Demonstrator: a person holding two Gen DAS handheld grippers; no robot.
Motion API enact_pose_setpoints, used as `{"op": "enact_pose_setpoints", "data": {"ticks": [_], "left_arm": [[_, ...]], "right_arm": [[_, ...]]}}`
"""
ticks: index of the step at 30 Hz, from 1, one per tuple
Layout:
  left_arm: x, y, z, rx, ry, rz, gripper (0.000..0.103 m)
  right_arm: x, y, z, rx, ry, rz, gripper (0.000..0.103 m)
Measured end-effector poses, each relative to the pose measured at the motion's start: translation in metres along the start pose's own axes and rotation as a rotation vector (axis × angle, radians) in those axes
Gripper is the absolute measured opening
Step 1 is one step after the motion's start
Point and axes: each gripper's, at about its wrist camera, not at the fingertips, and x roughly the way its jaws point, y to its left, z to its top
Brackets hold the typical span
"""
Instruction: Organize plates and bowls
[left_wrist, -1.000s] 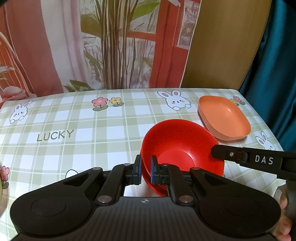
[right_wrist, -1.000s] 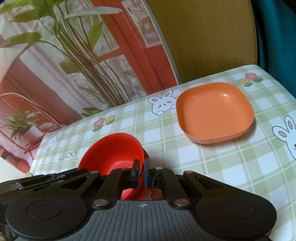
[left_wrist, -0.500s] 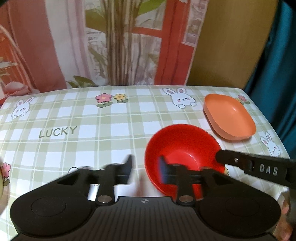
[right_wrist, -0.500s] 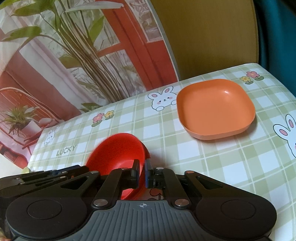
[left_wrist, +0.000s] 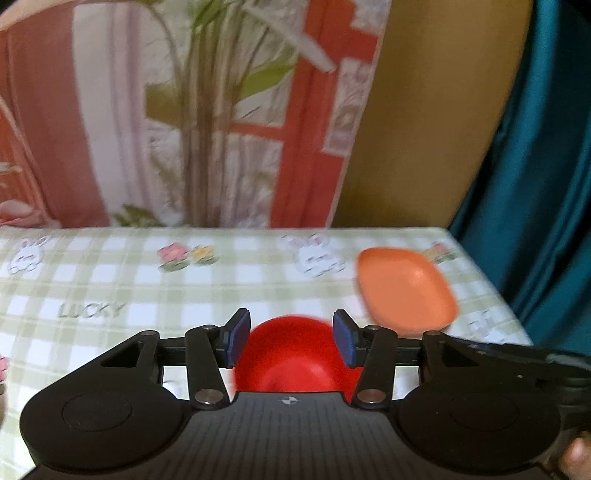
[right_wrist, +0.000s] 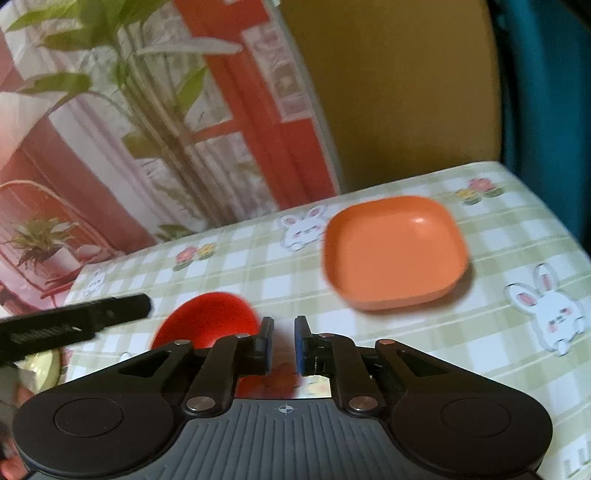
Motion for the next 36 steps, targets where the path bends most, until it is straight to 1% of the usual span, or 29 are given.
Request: {"op": "enact_pose_setpoints", "data": {"ticks": [2,8,11,15,17,19,22,27,30,34,36], "left_arm": [[0.002,-0.012,0.002,0.003,-0.01,-0.032,0.055],[0.02,-0.051,-0.004,-0.03,0.021,-0.097,0.055],[0.028,-0.068,-0.009,-0.025,0.028,-0.104,0.055],[0.049,-0.083,-0.01,-0.013,0.029,-0.078,0.055],[0.062,-0.087,-0.009,0.0,0.038,-0.041,0.055],[0.072,-0.089,-0.006,0.002,0.049,-0.013,0.055],[0.088,-0.091,-0.001,0.001,0.064,0.014,0.055],[0.111,-0.099,0.004,0.036,0.084,0.057,0.055],[0.123,-0.101,0.005,0.039,0.101,0.068,0.055],[0.132,-0.103,0.003,0.059,0.107,0.081,0.055],[0.137,-0.103,0.003,0.066,0.111,0.086,0.055]], "right_arm": [[-0.005,-0.014,0.002,0.003,-0.018,-0.02,0.012],[-0.013,-0.059,0.006,0.047,-0.04,-0.059,0.012],[-0.015,-0.078,0.006,0.041,-0.043,-0.078,0.012],[-0.012,-0.103,0.009,0.036,-0.05,-0.095,0.012],[-0.008,-0.114,0.011,0.04,-0.062,-0.095,0.013],[-0.004,-0.123,0.015,0.045,-0.078,-0.084,0.017],[0.006,-0.131,0.021,0.043,-0.091,-0.085,0.017],[0.03,-0.139,0.033,0.028,-0.077,-0.086,0.017],[0.043,-0.139,0.038,0.019,-0.071,-0.082,0.017],[0.055,-0.136,0.042,-0.017,-0.079,-0.114,0.017],[0.058,-0.137,0.045,-0.013,-0.076,-0.111,0.017]]}}
